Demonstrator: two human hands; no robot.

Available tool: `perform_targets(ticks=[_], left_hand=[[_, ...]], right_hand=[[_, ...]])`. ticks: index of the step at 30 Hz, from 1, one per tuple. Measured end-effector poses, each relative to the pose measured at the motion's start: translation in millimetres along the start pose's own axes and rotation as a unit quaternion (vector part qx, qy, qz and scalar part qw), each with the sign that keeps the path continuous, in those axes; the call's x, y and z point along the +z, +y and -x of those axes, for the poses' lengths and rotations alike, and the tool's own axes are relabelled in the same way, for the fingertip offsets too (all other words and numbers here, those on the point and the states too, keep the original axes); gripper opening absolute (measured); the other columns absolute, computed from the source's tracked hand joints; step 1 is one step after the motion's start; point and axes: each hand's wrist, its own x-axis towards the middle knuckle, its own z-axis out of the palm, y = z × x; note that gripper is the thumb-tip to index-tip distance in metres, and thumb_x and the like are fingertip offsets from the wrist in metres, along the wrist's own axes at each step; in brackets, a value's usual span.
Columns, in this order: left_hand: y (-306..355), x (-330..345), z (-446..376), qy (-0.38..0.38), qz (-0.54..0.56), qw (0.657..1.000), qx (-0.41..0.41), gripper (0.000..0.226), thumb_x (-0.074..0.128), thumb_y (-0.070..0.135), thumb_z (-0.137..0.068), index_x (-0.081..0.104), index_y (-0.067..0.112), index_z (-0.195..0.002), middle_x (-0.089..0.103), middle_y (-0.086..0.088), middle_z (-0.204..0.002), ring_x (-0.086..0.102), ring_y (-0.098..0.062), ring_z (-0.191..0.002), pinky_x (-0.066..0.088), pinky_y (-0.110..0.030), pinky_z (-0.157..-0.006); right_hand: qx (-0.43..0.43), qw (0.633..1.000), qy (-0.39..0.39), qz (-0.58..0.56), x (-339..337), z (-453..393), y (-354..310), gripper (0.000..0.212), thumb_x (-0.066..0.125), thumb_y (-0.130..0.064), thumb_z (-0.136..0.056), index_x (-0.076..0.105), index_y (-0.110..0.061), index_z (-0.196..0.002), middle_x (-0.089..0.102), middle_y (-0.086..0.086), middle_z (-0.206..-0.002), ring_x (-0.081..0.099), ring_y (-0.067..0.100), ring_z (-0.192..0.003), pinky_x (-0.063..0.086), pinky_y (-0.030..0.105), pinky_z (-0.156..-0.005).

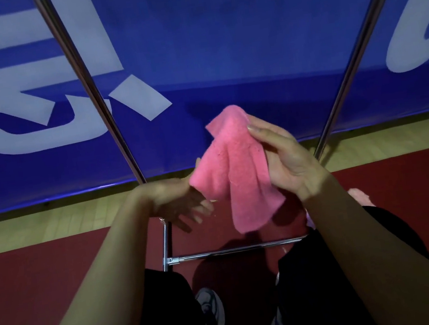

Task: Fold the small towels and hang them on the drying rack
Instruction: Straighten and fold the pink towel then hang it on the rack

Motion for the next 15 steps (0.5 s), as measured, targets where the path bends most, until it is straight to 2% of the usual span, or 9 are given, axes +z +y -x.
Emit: perform_targets(ticks=[1,4,5,6,7,9,10,12,15], left_hand=[[2,0,1,0.007,0.02,0.999,0.032,0.103,0.045,0.097,-0.067,0.07,0.013,-0.121,0.074,-0.009,-0.124,0.07,-0.026,-0.115,0.054,-0.052,-0.105],[6,-8,3,-0.048,0.103,0.988,0.105,0.109,0.016,0.092,-0.075,0.062,0.016,-0.138,0.071,-0.008,-0.133,0.066,-0.021,-0.125,0.051,-0.05,-0.108],[6,-11,6,-0.059,0.114,0.984,0.121,0.108,0.015,0.09,-0.077,0.06,0.014,-0.141,0.069,-0.009,-0.136,0.065,-0.02,-0.127,0.05,-0.048,-0.109],[4,-15,8,-0.061,0.112,0.982,0.138,0.104,0.024,0.089,-0.08,0.058,0.013,-0.142,0.068,-0.01,-0.138,0.063,-0.021,-0.13,0.05,-0.047,-0.109],[3,-16,11,-0.063,0.101,0.981,0.154,0.1,0.041,0.085,-0.082,0.057,0.009,-0.143,0.067,-0.011,-0.139,0.062,-0.024,-0.132,0.05,-0.046,-0.111],[0,-17,13,-0.059,0.098,0.976,0.184,0.091,0.076,0.065,-0.079,0.059,-0.004,-0.137,0.067,-0.018,-0.137,0.061,-0.034,-0.133,0.049,-0.047,-0.113],[0,-17,15,-0.036,0.112,0.973,0.196,0.08,0.081,0.051,-0.081,0.061,-0.007,-0.132,0.068,-0.02,-0.134,0.061,-0.037,-0.132,0.049,-0.048,-0.113],[2,-16,16,0.035,0.177,0.959,0.22,0.055,0.076,0.03,-0.087,0.063,-0.003,-0.129,0.071,-0.019,-0.129,0.065,-0.035,-0.126,0.054,-0.045,-0.107],[4,-21,14,0.117,0.291,0.916,0.249,0.051,0.074,0.017,-0.088,0.059,0.0,-0.133,0.068,-0.021,-0.133,0.07,-0.033,-0.119,0.06,-0.043,-0.096]], right_hand=[[-0.002,1.0,0.002,0.004,-1,0,-1,0.041,0.052,-0.008,-0.103,0.055,-0.004,-0.143,0.065,0.016,-0.128,0.064,0.024,-0.115,0.052,0.037,-0.101],[-0.015,1.0,0.007,0.017,0,1,-4,0.045,0.053,-0.008,-0.103,0.05,-0.005,-0.148,0.063,0.016,-0.133,0.062,0.023,-0.117,0.053,0.035,-0.099],[-0.019,1.0,0.013,0.014,-1,1,-4,0.046,0.054,-0.007,-0.103,0.05,-0.008,-0.149,0.062,0.017,-0.137,0.062,0.022,-0.117,0.054,0.034,-0.097],[-0.02,0.999,0.023,0.007,-1,1,-5,0.049,0.056,-0.005,-0.101,0.05,-0.012,-0.15,0.061,0.018,-0.14,0.063,0.023,-0.117,0.055,0.034,-0.095],[-0.02,0.999,0.038,0.001,-1,1,-5,0.053,0.058,-0.003,-0.099,0.05,-0.016,-0.15,0.061,0.019,-0.14,0.065,0.023,-0.114,0.057,0.034,-0.093],[-0.017,0.998,0.058,-0.001,-2,1,-5,0.057,0.06,-0.001,-0.097,0.052,-0.023,-0.149,0.064,0.019,-0.135,0.07,0.022,-0.103,0.061,0.034,-0.085],[-0.017,0.998,0.065,0.001,-3,0,-6,0.058,0.061,0.0,-0.097,0.053,-0.025,-0.148,0.065,0.02,-0.132,0.071,0.022,-0.099,0.061,0.033,-0.081],[-0.023,0.997,0.079,0.004,-5,0,-7,0.058,0.061,0.001,-0.097,0.054,-0.027,-0.147,0.067,0.02,-0.126,0.071,0.022,-0.096,0.062,0.032,-0.079],[-0.023,0.995,0.09,0.038,-9,-2,-6,0.053,0.058,0.004,-0.098,0.056,-0.02,-0.145,0.07,0.019,-0.121,0.071,0.024,-0.101,0.061,0.034,-0.09]])
